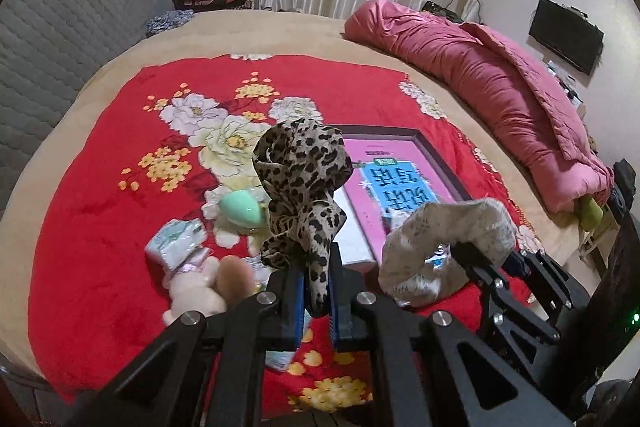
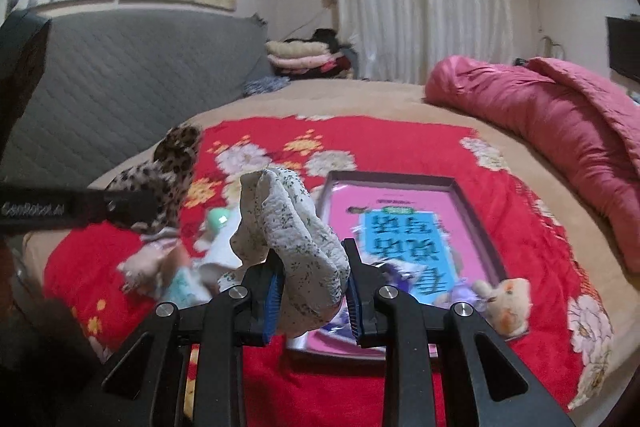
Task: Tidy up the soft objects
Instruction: 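Carry the scrunchie over the tray with the left tool while the right carries the cloth there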
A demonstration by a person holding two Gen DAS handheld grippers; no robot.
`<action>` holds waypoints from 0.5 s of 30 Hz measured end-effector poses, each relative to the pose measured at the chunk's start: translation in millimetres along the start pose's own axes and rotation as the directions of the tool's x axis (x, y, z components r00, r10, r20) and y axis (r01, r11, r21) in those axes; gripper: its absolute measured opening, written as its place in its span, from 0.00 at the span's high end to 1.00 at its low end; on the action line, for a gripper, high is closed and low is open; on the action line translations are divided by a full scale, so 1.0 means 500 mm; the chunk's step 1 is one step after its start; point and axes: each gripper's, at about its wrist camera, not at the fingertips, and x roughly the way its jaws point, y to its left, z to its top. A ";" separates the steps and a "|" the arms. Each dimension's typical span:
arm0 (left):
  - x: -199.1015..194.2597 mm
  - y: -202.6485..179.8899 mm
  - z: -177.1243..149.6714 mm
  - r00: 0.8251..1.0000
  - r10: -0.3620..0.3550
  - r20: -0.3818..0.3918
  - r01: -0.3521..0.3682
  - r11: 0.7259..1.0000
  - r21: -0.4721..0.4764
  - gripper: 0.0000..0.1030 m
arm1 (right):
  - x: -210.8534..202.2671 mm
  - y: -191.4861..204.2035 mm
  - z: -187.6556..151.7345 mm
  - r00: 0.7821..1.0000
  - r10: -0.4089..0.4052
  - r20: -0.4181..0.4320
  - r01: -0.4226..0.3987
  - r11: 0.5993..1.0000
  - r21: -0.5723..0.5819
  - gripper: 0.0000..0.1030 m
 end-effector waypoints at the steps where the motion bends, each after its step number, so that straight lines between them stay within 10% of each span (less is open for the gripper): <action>1: -0.001 -0.008 0.001 1.000 -0.004 0.002 0.004 1.000 0.005 0.91 | -0.003 -0.008 0.002 1.000 -0.018 0.005 0.018 1.000 0.011 0.73; 15: 0.010 -0.123 -0.002 1.000 -0.026 -0.008 0.027 0.993 0.115 0.91 | -0.040 -0.115 0.007 0.983 -0.170 0.065 0.160 0.977 0.139 0.73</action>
